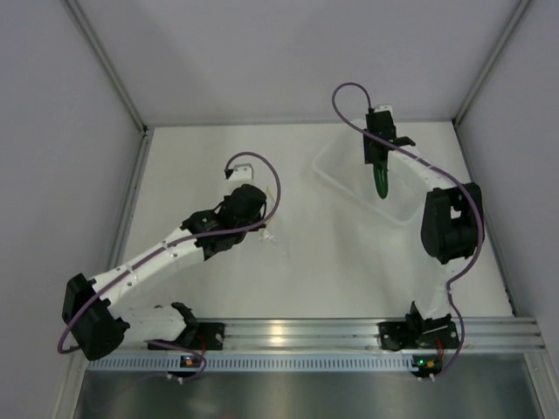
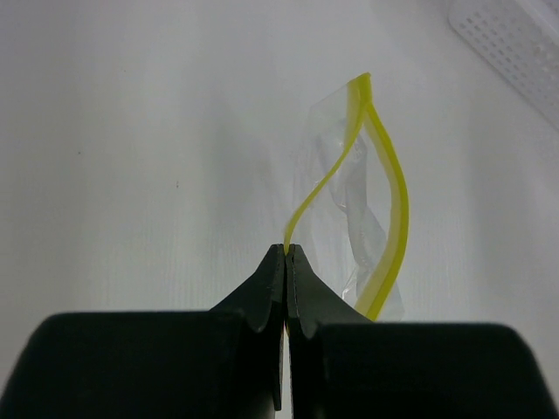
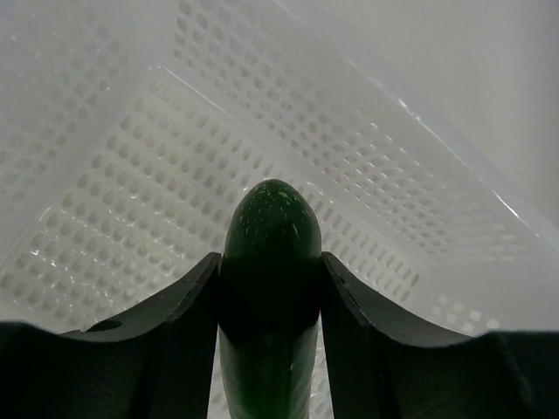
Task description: Open the zip-top bag and remove the fake food
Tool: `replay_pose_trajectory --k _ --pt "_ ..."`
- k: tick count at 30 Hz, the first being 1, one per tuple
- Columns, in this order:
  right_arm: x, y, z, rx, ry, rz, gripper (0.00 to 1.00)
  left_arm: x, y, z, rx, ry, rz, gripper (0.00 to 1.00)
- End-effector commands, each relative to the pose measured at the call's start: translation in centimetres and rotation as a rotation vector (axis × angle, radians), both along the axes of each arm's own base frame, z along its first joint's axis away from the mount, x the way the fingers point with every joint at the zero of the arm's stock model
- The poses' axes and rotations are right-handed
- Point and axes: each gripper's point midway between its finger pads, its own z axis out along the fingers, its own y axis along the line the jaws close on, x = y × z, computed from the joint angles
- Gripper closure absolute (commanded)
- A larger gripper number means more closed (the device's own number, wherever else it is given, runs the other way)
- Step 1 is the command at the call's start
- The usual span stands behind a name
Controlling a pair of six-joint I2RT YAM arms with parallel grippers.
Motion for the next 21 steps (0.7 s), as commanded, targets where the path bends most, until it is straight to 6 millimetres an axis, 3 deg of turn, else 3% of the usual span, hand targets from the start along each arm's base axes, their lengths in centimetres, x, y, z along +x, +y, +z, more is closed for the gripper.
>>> replay_pose_trajectory --k 1,5,6,10,14,15,17,19,20,21 --pt "1.8 -0.5 -0.1 -0.007 0.012 0.025 0.78 0.0 0.6 1.5 0.019 -0.010 -0.034 1.00" --pt "2.6 -0.2 -3.3 0.014 0.103 0.049 0.72 1.0 3.2 1.5 0.064 0.024 0.040 1.00" --pt "2.7 -0.1 -3.5 0.019 0.107 0.048 0.63 1.0 3.5 1.4 0.064 0.033 0.042 1.00" --pt "2.4 -0.1 -4.0 0.047 0.099 0.030 0.50 1.8 5.4 1.8 0.088 0.049 0.074 1.00" --pt "2.2 0.0 -2.4 0.063 0.068 0.024 0.44 2.6 7.6 1.2 0.217 0.107 0.113 1.00" --pt "2.0 0.2 -2.3 0.070 0.076 0.034 0.36 2.9 8.3 0.6 0.251 0.124 0.136 1.00" --pt "1.7 0.3 -1.3 0.079 0.065 0.042 0.34 2.9 9.1 0.2 0.284 0.139 0.159 1.00" --pt "0.8 -0.4 -0.9 0.069 0.066 0.009 0.33 3.2 9.9 -0.3 0.318 0.152 0.182 1.00" --pt "0.2 -0.4 1.1 0.093 0.024 -0.005 0.33 3.3 10.3 -0.3 0.339 0.156 0.190 1.00" --pt "-0.9 -0.6 0.9 0.103 0.033 -0.015 0.33 3.6 11.0 -0.4 0.375 0.163 0.212 1.00"
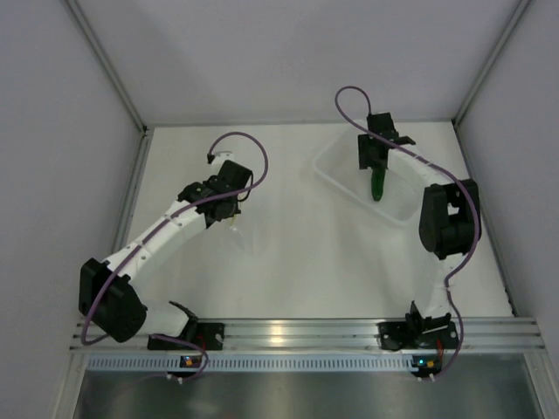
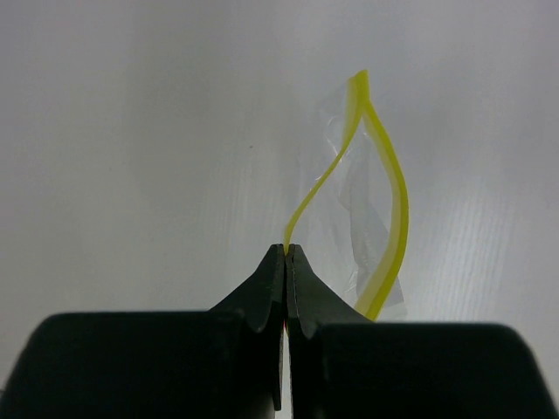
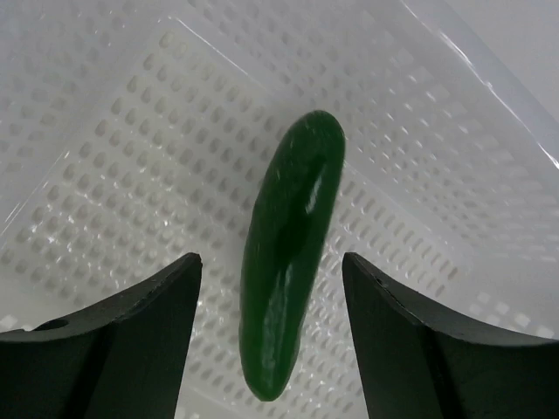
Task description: Open the zip-top bag and remove the fake food
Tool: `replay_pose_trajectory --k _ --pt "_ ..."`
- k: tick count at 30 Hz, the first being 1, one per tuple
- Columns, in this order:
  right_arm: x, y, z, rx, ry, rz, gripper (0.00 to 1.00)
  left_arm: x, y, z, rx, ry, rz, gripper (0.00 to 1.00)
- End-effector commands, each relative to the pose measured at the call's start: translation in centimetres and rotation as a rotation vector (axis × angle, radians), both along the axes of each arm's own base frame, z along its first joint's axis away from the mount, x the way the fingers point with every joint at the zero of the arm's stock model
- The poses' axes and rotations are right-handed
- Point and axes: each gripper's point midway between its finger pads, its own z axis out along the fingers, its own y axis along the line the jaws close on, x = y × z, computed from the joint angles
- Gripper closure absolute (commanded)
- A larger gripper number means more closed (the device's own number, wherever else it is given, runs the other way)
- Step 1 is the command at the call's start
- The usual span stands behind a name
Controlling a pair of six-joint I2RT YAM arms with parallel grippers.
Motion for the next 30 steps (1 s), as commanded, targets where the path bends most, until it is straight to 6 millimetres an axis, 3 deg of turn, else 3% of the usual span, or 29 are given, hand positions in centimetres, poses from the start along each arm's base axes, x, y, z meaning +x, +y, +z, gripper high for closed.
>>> replay_pose_trajectory --k 1,5,6,7,8,9,10,11,12,13,15,20,24,26,28,30 --pt "-2.6 -1.0 8.5 0.083 -0.159 -0.067 0.33 0.8 2.7 1.6 0.133 -0.004 0.056 1.00" --pt "-7.2 -0.7 11.5 0.165 -0.198 -0.056 0.33 1.5 4.8 3.1 0.245 0.004 0.103 1.00" --pt "-8.9 -0.5 10.2 0.183 -0.170 -0.038 0.33 1.6 5.1 3.2 0.264 0.018 0.100 1.00" --pt "-10.3 -0.3 12.4 0.217 -0.236 -0.028 0.33 2.1 5.3 2.9 0.307 0.037 0.100 1.00" --pt "-10.9 -0.1 13.2 0.239 -0.277 -0.017 0.33 2.5 5.2 3.2 0.321 0.042 0.095 1.00" --pt "-12.5 0.4 11.5 0.269 -0.250 0.005 0.32 2.8 5.2 2.8 0.341 0.066 0.081 1.00" --pt "-13.9 0.5 13.6 0.315 -0.321 0.012 0.32 3.3 4.9 1.6 0.376 0.108 0.057 1.00" --pt "-14.6 1.0 13.9 0.349 -0.344 0.031 0.32 4.0 4.7 1.7 0.384 0.110 0.058 1.00" --pt "-15.7 1.0 12.9 0.363 -0.332 0.036 0.32 4.5 4.3 0.2 0.407 0.152 0.042 1.00" --pt "-16.7 1.1 14.3 0.391 -0.375 0.053 0.31 4.8 4.0 -0.5 0.411 0.172 0.032 1.00" --pt "-18.2 1.3 13.6 0.410 -0.362 0.062 0.31 6.0 3.1 -1.9 0.418 0.200 0.028 1.00" --pt "-21.6 0.8 15.7 0.444 -0.447 0.090 0.03 8.3 1.7 -4.4 0.443 0.240 0.023 1.00" --pt "-23.3 0.4 17.1 0.446 -0.493 0.101 0.00 9.7 0.1 -6.4 0.419 0.268 0.007 1.00" --pt "-23.8 0.3 17.3 0.443 -0.496 0.106 0.01 10.3 -0.5 -6.4 0.403 0.256 0.011 0.88" --pt "-24.1 0.4 17.4 0.448 -0.496 0.114 0.01 10.6 -0.9 -6.6 0.387 0.253 0.015 0.66" --pt "-24.2 0.5 17.1 0.452 -0.484 0.120 0.01 10.9 -1.4 -6.0 0.355 0.231 0.024 0.59"
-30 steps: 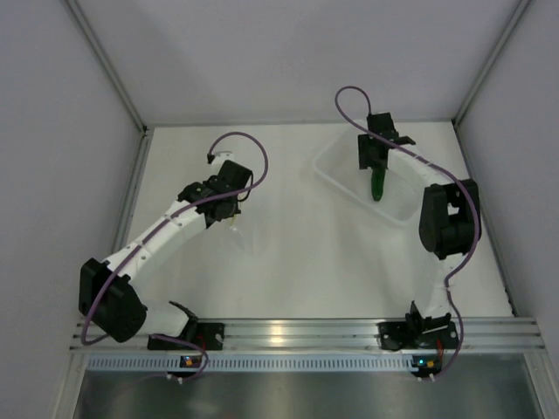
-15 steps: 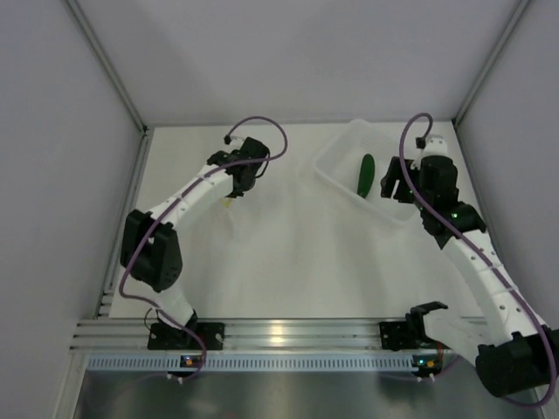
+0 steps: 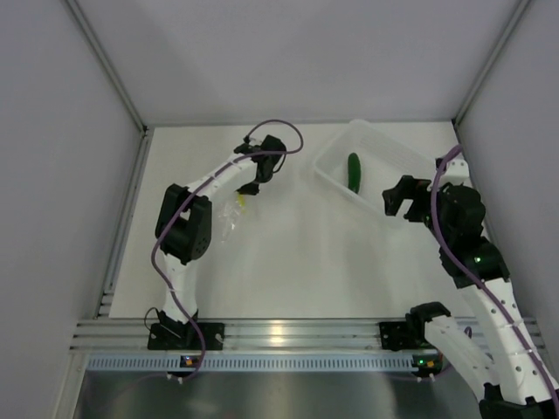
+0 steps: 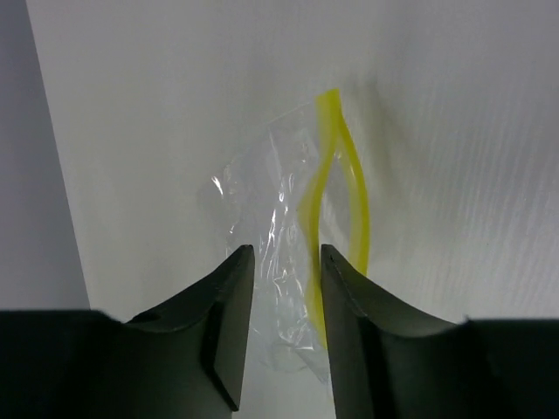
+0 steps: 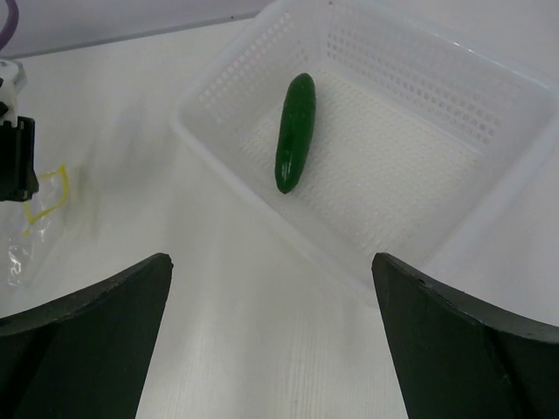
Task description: Open the zip-top bag and remove the fake food
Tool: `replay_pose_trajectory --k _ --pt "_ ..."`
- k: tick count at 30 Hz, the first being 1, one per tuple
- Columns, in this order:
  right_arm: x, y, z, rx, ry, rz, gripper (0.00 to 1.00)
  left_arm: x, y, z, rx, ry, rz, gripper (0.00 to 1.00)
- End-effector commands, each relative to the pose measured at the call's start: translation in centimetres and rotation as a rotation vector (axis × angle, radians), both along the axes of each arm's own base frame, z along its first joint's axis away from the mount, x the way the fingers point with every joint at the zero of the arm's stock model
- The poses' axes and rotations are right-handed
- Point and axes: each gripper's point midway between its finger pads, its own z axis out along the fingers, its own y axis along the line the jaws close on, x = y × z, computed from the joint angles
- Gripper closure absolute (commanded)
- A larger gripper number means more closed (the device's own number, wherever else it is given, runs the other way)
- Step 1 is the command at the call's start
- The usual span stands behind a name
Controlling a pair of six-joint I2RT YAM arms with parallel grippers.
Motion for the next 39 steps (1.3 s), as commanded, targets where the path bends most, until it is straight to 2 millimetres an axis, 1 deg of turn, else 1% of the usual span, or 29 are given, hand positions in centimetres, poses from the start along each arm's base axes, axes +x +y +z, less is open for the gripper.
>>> replay_pose_trajectory --k 1,2,4,5,7,8,10,11,12,13,14,15,16,17,18,19,20,21,22,23,24,26,27,28,29,32,34,37,39 --pt "-0.5 0.4 -0.1 0.006 0.017 0.026 0.01 0.8 -1.0 2.1 -0.057 -0.057 0.012 0.56" --pt "-0.6 0.5 -0.3 0.008 0.027 0.033 0.01 0.8 -1.2 2.5 -0.068 -0.069 0.016 0.49" --pt "-0.8 0.6 -0.2 0.008 0.024 0.038 0.01 0.9 -1.1 3.7 -0.088 -0.106 0.032 0.41" --pt "-0.9 0.6 -0.1 0.007 0.024 0.041 0.01 0.8 -1.1 4.2 -0.096 -0.120 0.037 0.34" --pt "-1.2 0.5 0.1 -0.007 0.019 0.048 0.01 0.7 -1.2 6.2 -0.150 -0.176 0.053 0.28" --pt "-1.3 0.4 0.1 -0.015 0.021 0.050 0.01 0.6 -1.5 6.6 -0.175 -0.185 0.049 0.18" --pt "-1.9 0.2 0.3 -0.027 0.026 0.055 0.00 0.4 -1.5 8.7 -0.227 -0.252 0.059 0.06" --pt "-2.2 0.2 0.4 -0.033 0.023 0.057 0.00 0.3 -1.6 9.4 -0.251 -0.275 0.064 0.04" --pt "-2.4 0.1 0.8 -0.035 0.014 0.059 0.01 -0.3 -1.4 11.3 -0.292 -0.324 0.067 0.03" --pt "-2.9 -0.1 1.1 -0.038 0.004 0.058 0.01 -0.9 -1.2 11.3 -0.316 -0.333 0.078 0.02" --pt "-3.2 -0.2 1.5 -0.038 -0.006 0.059 0.01 -1.0 -1.3 12.0 -0.355 -0.374 0.080 0.02" --pt "-3.5 -0.2 1.8 -0.041 -0.013 0.060 0.00 -2.0 -1.1 14.5 -0.416 -0.440 0.083 0.02" --pt "-4.0 -0.3 2.0 -0.038 -0.013 0.060 0.01 -3.0 -0.6 13.8 -0.420 -0.441 0.088 0.02" --pt "-4.3 -0.4 2.1 -0.039 -0.015 0.058 0.01 -3.5 -0.2 14.6 -0.440 -0.475 0.096 0.02" --pt "-4.6 -0.4 2.6 -0.034 -0.024 0.058 0.01 -4.7 0.9 17.0 -0.469 -0.551 0.115 0.02" --pt "-5.0 -0.4 2.6 -0.027 -0.019 0.059 0.01 -5.8 1.7 16.4 -0.458 -0.547 0.123 0.02" --pt "-5.3 -0.5 2.5 -0.026 -0.008 0.061 0.00 -6.5 2.3 16.9 -0.458 -0.562 0.123 0.02" --pt "-5.7 -0.5 3.2 -0.024 -0.017 0.061 0.01 -7.7 3.0 18.2 -0.470 -0.594 0.108 0.02" --pt "-6.0 -0.6 3.4 -0.029 -0.013 0.062 0.01 -8.4 3.5 18.5 -0.469 -0.607 0.103 0.02" --pt "-6.4 -0.9 3.1 -0.038 0.008 0.058 0.00 -9.2 4.0 17.9 -0.459 -0.598 0.101 0.02" --pt "-6.7 -1.0 3.6 -0.042 -0.003 0.055 0.01 -10.5 4.8 19.2 -0.477 -0.637 0.086 0.02" --pt "-7.3 -1.5 4.0 -0.059 -0.020 0.046 0.01 -12.1 5.7 19.6 -0.491 -0.665 0.078 0.02" --pt "-7.7 -1.8 4.0 -0.091 -0.021 0.048 0.00 -13.7 6.6 20.2 -0.503 -0.697 0.052 0.02" --pt "-8.0 -2.1 4.1 -0.107 -0.030 0.045 0.01 -14.5 7.0 20.4 -0.507 -0.712 0.041 0.02" --pt "-8.1 -3.1 4.2 -0.133 -0.032 -0.001 0.01 -15.3 7.6 20.7 -0.507 -0.729 0.028 0.02" --pt "-8.8 -4.3 4.3 -0.155 -0.037 -0.056 0.01 -18.9 9.7 22.7 -0.526 -0.832 -0.039 0.02" --pt "-9.1 -4.2 4.3 -0.166 -0.056 -0.036 0.01 -20.4 10.7 22.9 -0.520 -0.857 -0.051 0.02" --pt "-9.5 -4.5 4.3 -0.164 -0.066 -0.049 0.01 -22.8 12.0 24.1 -0.555 -0.917 -0.062 0.02" --pt "-9.7 -4.9 4.3 -0.170 -0.069 -0.065 0.01 -24.0 12.7 23.9 -0.552 -0.909 -0.065 0.02"
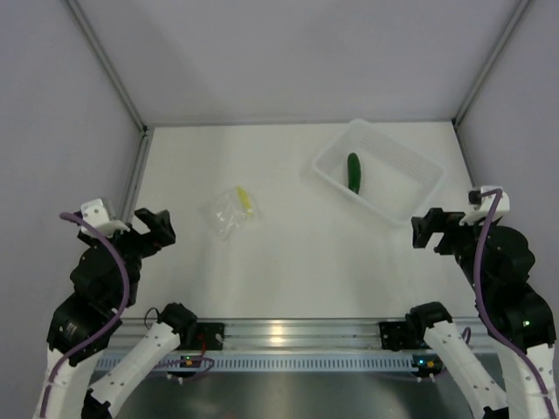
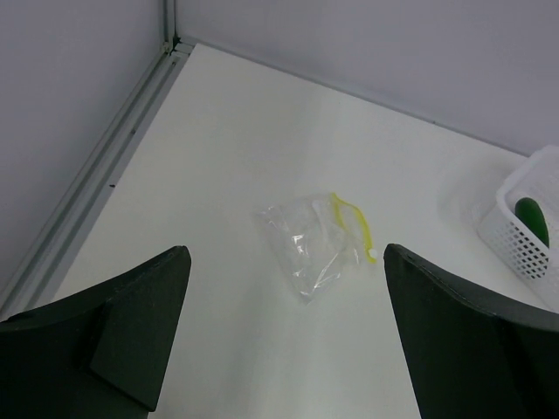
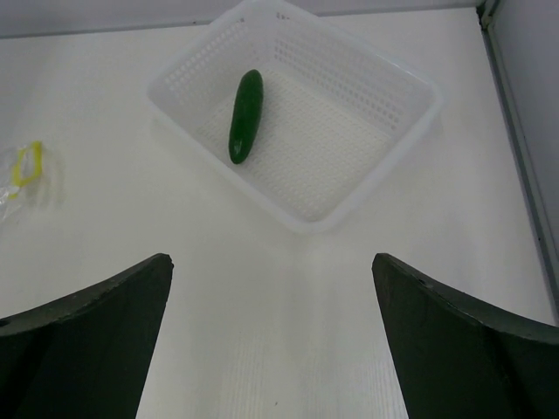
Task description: Open the zip-top bag and remove the fake food
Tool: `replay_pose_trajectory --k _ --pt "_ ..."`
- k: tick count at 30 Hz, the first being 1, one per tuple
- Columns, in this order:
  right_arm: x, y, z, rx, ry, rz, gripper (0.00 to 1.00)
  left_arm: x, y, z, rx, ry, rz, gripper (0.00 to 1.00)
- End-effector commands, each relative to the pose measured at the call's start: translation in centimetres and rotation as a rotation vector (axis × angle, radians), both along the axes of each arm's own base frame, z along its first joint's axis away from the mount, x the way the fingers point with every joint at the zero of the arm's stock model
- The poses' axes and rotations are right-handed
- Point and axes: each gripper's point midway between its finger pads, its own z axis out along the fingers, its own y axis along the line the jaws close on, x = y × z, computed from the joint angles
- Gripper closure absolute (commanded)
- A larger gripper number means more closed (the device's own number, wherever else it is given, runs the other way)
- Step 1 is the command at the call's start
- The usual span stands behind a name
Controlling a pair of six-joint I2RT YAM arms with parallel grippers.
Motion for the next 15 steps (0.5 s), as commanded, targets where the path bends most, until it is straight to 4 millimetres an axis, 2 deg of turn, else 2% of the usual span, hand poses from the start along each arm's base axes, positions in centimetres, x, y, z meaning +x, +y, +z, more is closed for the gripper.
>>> replay_pose_trajectory --k 1,8,15 --pt "-1.0 -1.2 0.7 -0.030 -0.027 -0.039 0.01 -1.5 0.9 -0.5 0.062 0.040 -0.012 0.02" --pt "-1.4 -1.9 0.8 -0.036 -0.036 -0.072 0.01 -3.9 2.8 -0.4 0.083 0.033 0.009 0.02" --pt "-1.5 -2.4 0.8 -0.048 -0.040 -0.097 0.01 -4.1 2.8 0.3 0.079 0.020 0.001 0.02"
